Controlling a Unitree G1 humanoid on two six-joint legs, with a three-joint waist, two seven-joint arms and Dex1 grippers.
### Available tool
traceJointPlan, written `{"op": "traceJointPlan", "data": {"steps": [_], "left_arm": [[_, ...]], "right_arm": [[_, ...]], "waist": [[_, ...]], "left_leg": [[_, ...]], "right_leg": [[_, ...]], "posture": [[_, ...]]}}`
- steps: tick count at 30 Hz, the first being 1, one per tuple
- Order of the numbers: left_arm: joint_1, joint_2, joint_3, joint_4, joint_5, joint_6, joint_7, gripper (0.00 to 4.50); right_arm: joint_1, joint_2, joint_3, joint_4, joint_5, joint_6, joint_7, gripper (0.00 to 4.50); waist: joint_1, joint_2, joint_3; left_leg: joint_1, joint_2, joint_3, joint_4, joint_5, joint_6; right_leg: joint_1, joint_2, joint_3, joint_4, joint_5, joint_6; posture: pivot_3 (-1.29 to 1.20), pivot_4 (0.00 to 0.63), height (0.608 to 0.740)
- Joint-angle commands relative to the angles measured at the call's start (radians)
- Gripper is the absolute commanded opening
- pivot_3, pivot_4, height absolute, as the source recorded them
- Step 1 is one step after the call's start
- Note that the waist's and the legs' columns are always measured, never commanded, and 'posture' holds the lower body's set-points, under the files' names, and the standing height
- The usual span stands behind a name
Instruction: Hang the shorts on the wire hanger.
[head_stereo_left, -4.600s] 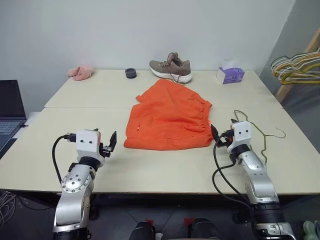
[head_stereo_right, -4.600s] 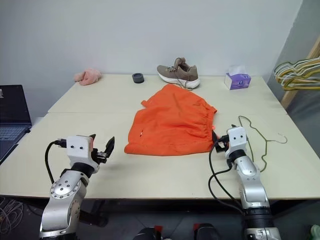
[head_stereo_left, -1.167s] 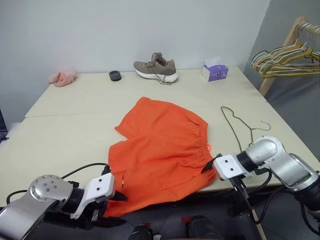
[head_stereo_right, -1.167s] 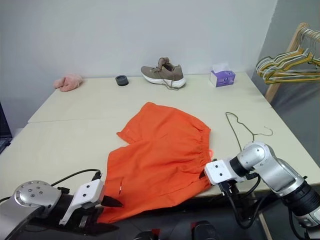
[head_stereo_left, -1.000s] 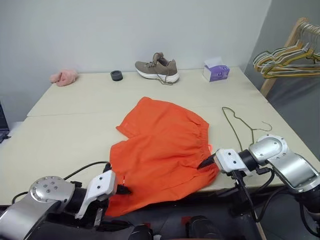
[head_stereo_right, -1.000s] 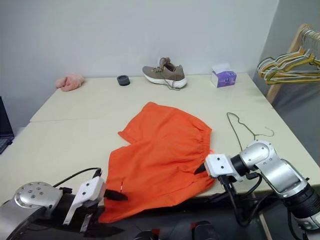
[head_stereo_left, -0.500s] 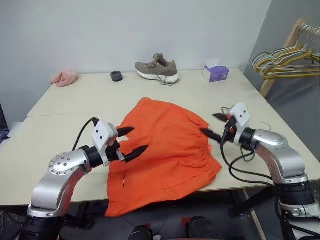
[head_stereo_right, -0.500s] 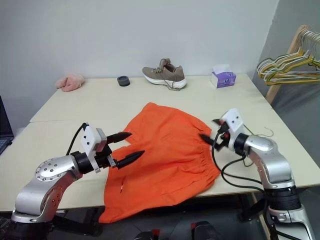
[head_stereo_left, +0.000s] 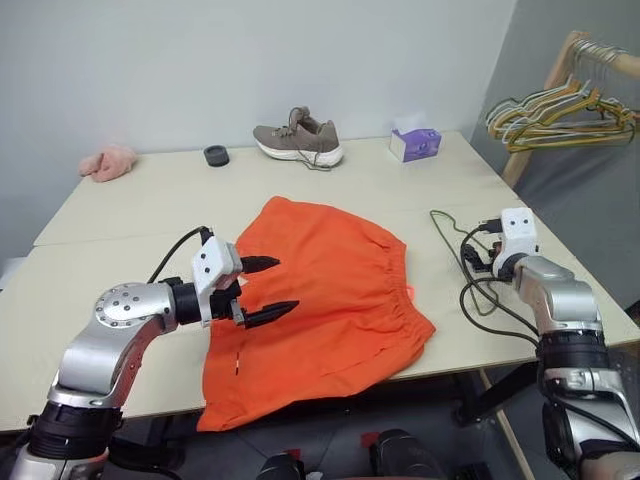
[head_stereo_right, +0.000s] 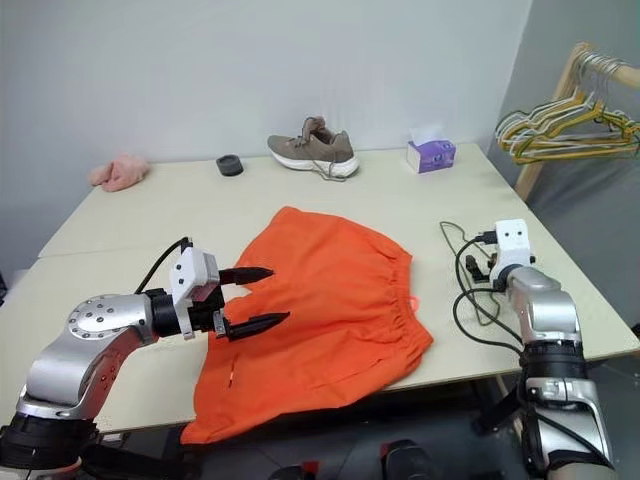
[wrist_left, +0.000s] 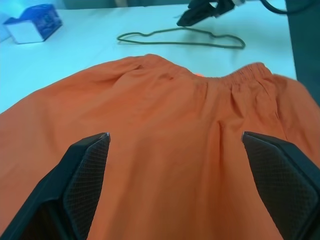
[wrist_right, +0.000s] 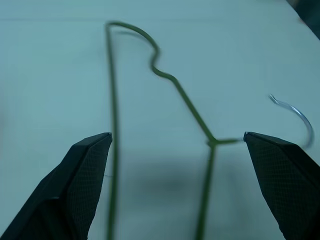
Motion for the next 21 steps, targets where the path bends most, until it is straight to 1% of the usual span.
{"op": "traceJointPlan", "data": {"steps": [1, 5, 6, 9, 13, 15, 18, 20, 21], "left_arm": [[-0.029, 0.003, 0.000, 0.002, 0.012, -0.028, -0.010, 4.46], [-0.036, -0.004, -0.005, 0.004, 0.017, -0.031, -0.011, 4.46], [-0.039, -0.007, -0.008, 0.002, 0.020, -0.032, -0.010, 4.46], [-0.045, -0.012, -0.015, -0.002, 0.026, -0.035, -0.006, 4.50], [-0.042, -0.015, -0.019, -0.008, 0.034, -0.040, -0.003, 4.50], [-0.036, -0.017, -0.021, -0.013, 0.038, -0.042, 0.000, 4.50], [-0.026, -0.019, -0.021, -0.022, 0.042, -0.042, 0.006, 4.50], [-0.020, -0.020, -0.021, -0.027, 0.043, -0.042, 0.009, 4.50], [-0.011, -0.021, -0.019, -0.034, 0.043, -0.040, 0.013, 4.50]], "right_arm": [[-0.049, -0.024, -0.003, 0.088, -0.017, -0.033, 0.005, 4.50], [-0.096, -0.048, 0.047, 0.247, -0.056, -0.093, 0.057, 4.50], [-0.119, -0.055, 0.064, 0.328, -0.071, -0.115, 0.072, 4.50], [-0.179, -0.067, 0.088, 0.513, -0.083, -0.116, 0.127, 3.90], [-0.225, -0.070, 0.116, 0.649, -0.099, -0.117, 0.174, 2.52], [-0.237, -0.070, 0.116, 0.700, -0.106, -0.128, 0.164, 1.81], [-0.248, -0.068, 0.113, 0.742, -0.104, -0.148, 0.138, 0.81], [-0.253, -0.067, 0.112, 0.757, -0.102, -0.160, 0.129, 0.07], [-0.254, -0.066, 0.115, 0.758, -0.106, -0.183, 0.118, 0.03]], "waist": [[-0.003, 0.000, 0.000], [-0.023, 0.000, 0.000], [-0.026, 0.000, 0.000], [-0.031, -0.002, -0.004], [-0.024, -0.009, -0.012], [-0.020, -0.014, -0.015], [-0.015, -0.018, -0.018], [-0.012, -0.020, -0.021], [-0.011, -0.021, -0.022]], "left_leg": [[0.000, 0.000, 0.000, 0.000, 0.000, 0.000], [-0.001, 0.000, 0.001, 0.000, 0.000, 0.000], [0.000, 0.000, 0.002, 0.000, 0.000, 0.000], [0.001, 0.000, 0.002, 0.000, 0.000, 0.000], [0.007, 0.000, 0.000, 0.000, 0.000, 0.000], [0.010, 0.000, 0.000, 0.000, 0.000, 0.000], [0.014, 0.000, -0.001, 0.000, 0.000, 0.000], [0.015, 0.000, -0.001, 0.000, 0.000, 0.000], [0.015, 0.000, -0.001, 0.000, 0.000, 0.000]], "right_leg": [[0.000, 0.000, 0.000, 0.000, 0.000, 0.000], [-0.001, 0.000, 0.002, 0.000, 0.000, 0.000], [-0.001, 0.000, 0.002, 0.000, 0.000, 0.000], [0.001, 0.000, 0.002, 0.000, 0.001, 0.001], [0.007, 0.000, 0.001, 0.000, 0.000, 0.000], [0.010, 0.000, 0.000, -0.001, 0.000, 0.000], [0.016, 0.000, 0.000, -0.002, -0.003, -0.005], [0.016, 0.000, 0.000, -0.003, -0.003, -0.005], [0.016, 0.000, 0.000, -0.003, -0.003, -0.005]], "posture": [[-0.20, 0.005, 0.740], [-0.20, 0.005, 0.740], [-0.20, 0.005, 0.740], [-0.19, 0.003, 0.740], [-0.19, 0.000, 0.740], [-0.18, 0.000, 0.740], [-0.18, 0.000, 0.740], [-0.18, 0.000, 0.740], [-0.18, 0.000, 0.740]]}}
